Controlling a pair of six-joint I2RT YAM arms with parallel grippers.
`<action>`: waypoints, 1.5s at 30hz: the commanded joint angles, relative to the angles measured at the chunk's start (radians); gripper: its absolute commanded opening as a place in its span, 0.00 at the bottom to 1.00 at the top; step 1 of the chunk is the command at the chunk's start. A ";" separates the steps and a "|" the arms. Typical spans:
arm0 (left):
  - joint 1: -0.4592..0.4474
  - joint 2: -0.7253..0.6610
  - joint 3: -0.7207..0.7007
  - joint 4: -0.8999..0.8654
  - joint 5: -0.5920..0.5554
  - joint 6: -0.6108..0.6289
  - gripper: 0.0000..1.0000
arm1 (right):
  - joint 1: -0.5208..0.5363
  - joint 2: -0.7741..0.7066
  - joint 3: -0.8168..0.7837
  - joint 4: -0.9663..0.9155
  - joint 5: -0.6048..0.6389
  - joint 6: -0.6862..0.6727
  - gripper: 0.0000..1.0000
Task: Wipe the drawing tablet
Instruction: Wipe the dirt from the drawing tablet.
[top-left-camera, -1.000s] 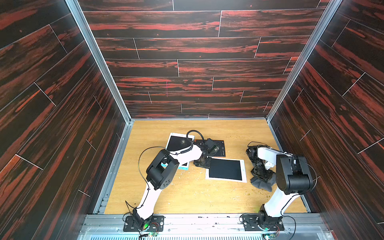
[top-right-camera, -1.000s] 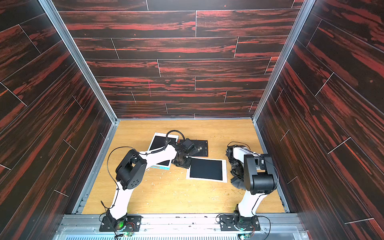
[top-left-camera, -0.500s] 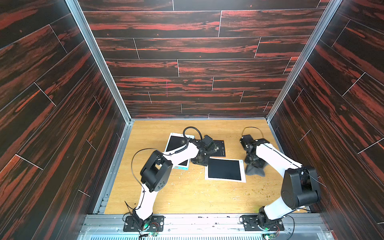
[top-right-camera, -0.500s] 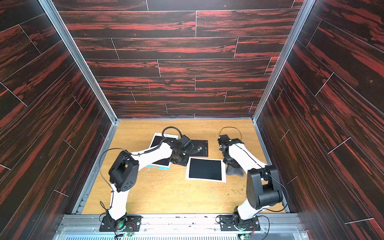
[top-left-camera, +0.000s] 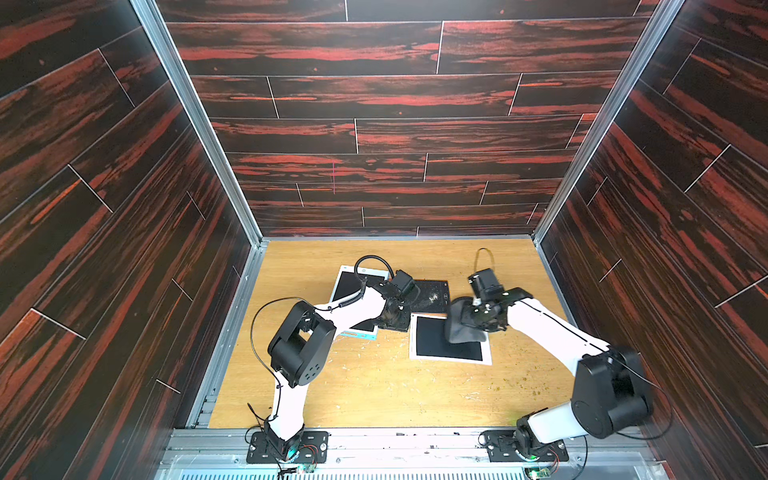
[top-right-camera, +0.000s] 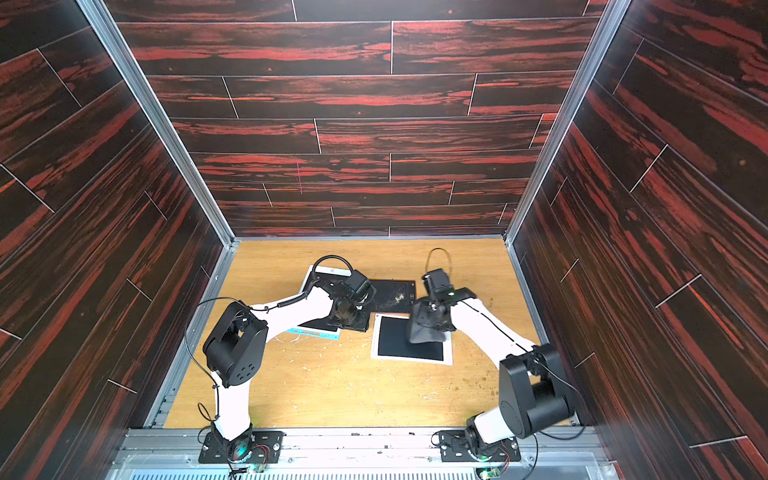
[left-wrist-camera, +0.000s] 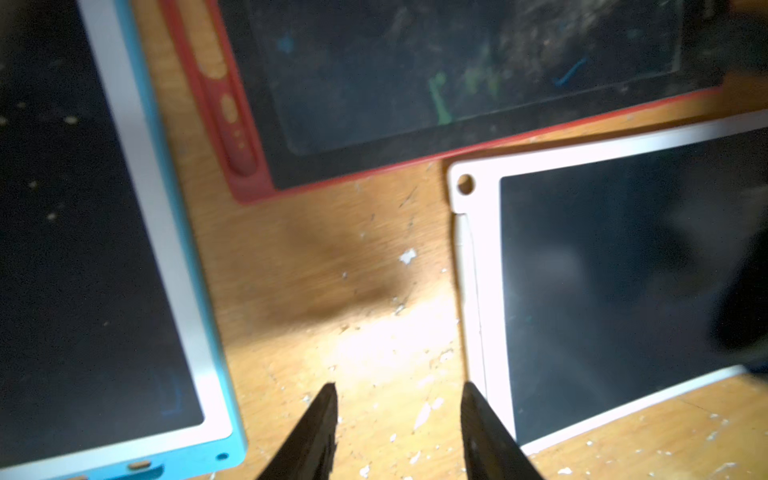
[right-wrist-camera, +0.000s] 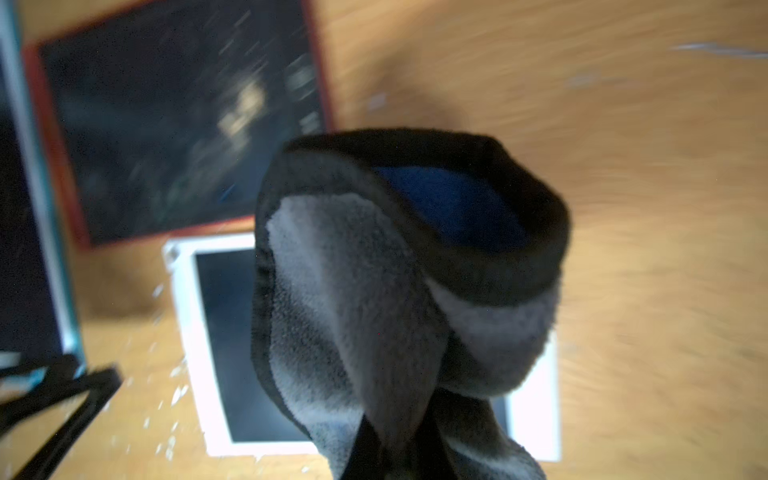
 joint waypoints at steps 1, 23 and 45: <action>-0.005 0.007 0.030 0.004 0.020 0.004 0.50 | 0.045 0.035 0.029 0.040 -0.071 -0.030 0.00; -0.066 0.199 0.193 -0.188 -0.150 0.085 0.47 | 0.076 0.130 -0.139 0.130 -0.104 0.021 0.00; -0.069 0.158 0.152 -0.202 -0.178 0.075 0.47 | -0.241 0.185 -0.103 -0.189 0.288 0.147 0.00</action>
